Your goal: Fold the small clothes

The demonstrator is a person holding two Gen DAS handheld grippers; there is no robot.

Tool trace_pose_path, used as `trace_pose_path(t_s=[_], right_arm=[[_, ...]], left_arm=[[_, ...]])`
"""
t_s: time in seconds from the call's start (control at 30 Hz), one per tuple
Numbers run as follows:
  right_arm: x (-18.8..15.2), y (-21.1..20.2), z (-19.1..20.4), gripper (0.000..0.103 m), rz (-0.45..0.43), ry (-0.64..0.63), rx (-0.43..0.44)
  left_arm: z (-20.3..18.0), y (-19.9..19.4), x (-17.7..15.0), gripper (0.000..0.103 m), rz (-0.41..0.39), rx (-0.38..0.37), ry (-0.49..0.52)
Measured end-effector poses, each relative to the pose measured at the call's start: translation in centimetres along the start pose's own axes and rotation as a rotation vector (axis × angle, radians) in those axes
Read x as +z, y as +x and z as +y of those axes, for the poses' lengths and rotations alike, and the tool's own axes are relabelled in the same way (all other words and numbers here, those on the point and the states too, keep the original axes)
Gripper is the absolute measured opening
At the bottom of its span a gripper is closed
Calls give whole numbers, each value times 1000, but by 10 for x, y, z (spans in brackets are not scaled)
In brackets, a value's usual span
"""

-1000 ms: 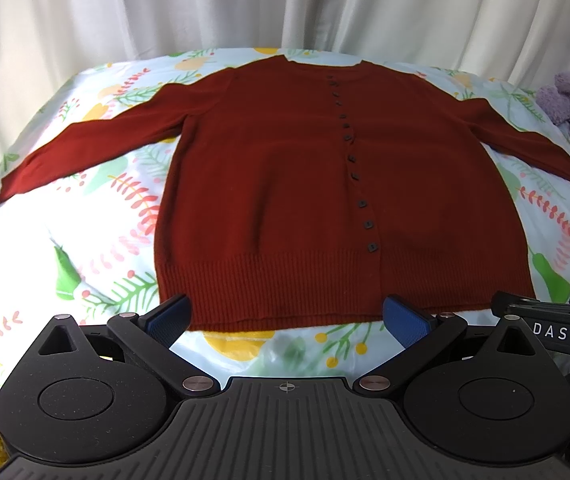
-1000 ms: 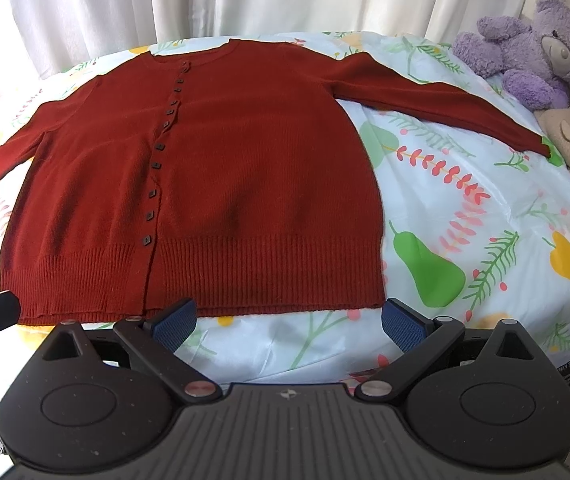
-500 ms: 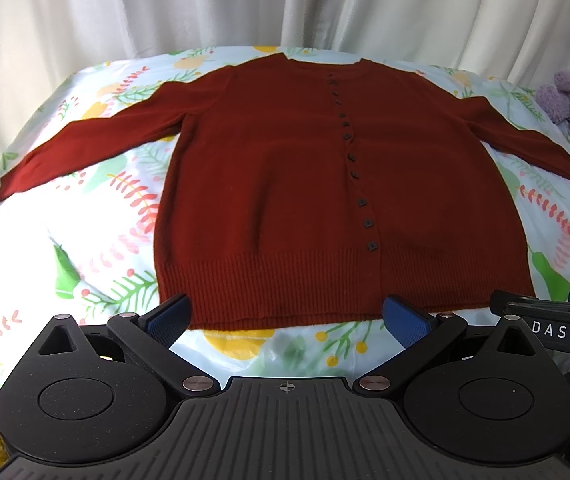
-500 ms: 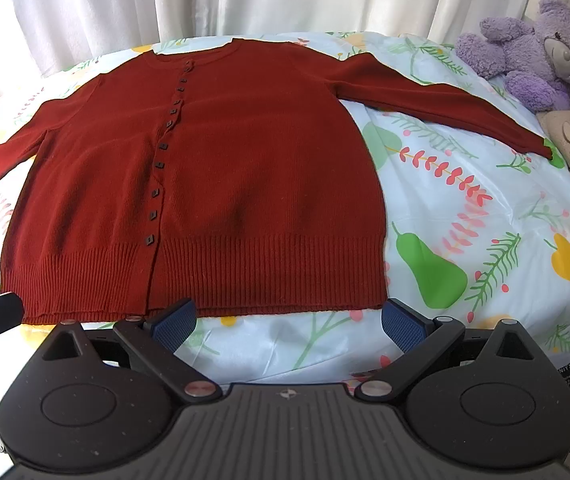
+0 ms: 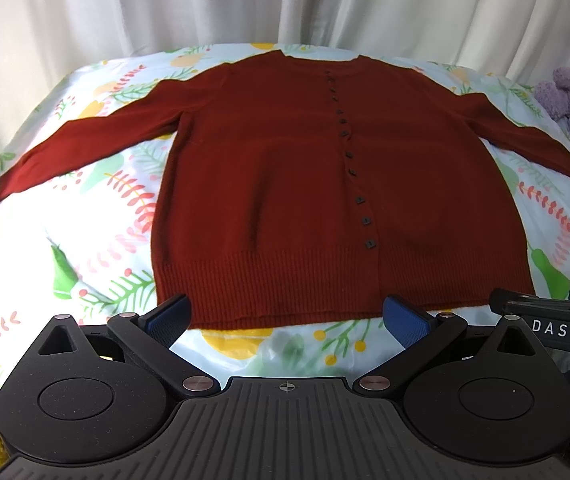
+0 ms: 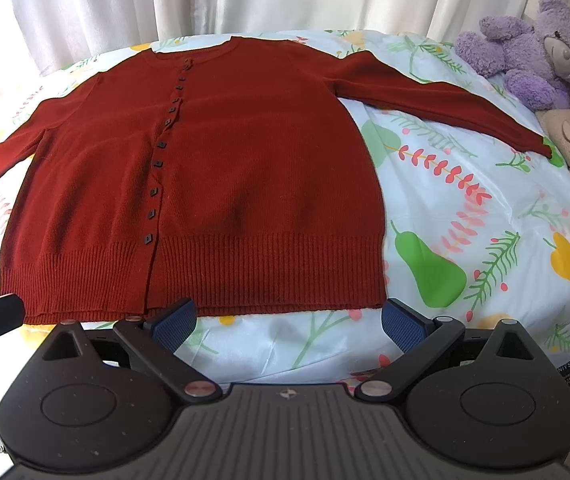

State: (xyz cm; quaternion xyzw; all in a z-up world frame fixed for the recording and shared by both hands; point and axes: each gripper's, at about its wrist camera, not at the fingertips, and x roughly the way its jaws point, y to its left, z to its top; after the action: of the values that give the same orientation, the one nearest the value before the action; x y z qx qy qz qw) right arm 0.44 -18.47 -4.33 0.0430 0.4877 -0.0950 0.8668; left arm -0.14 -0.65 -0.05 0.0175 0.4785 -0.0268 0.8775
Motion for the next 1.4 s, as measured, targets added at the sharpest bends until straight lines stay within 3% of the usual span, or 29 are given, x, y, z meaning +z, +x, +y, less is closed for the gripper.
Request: trace_pose_path(t_s=[0.67, 0.8, 0.9, 1.0, 1.07, 1.17, 1.3, 1.37, 1.4], right_arm=[[7, 17, -8, 99, 45, 11, 33], [15, 25, -19, 99, 52, 49, 106], [21, 27, -36, 99, -16, 109, 216], [30, 29, -59, 99, -158, 89, 356], [42, 34, -76, 99, -202, 92, 335], [65, 45, -131, 99, -283, 242, 350], [87, 67, -237, 96, -415, 618, 312], [95, 84, -287, 79, -447, 766, 207], [98, 94, -308, 58, -441, 818, 164]], left_arm=[[0, 19, 6, 103, 58, 7, -15], [-1, 25, 10, 103, 74, 13, -21], [0, 27, 15, 103, 64, 8, -38], [0, 26, 20, 103, 14, 6, -40], [0, 28, 25, 103, -4, -7, -46], [3, 32, 34, 103, 2, -75, -89], [14, 42, 47, 103, 4, -190, -240], [14, 52, 53, 103, 26, -183, -287], [13, 58, 56, 103, 38, -169, -297]])
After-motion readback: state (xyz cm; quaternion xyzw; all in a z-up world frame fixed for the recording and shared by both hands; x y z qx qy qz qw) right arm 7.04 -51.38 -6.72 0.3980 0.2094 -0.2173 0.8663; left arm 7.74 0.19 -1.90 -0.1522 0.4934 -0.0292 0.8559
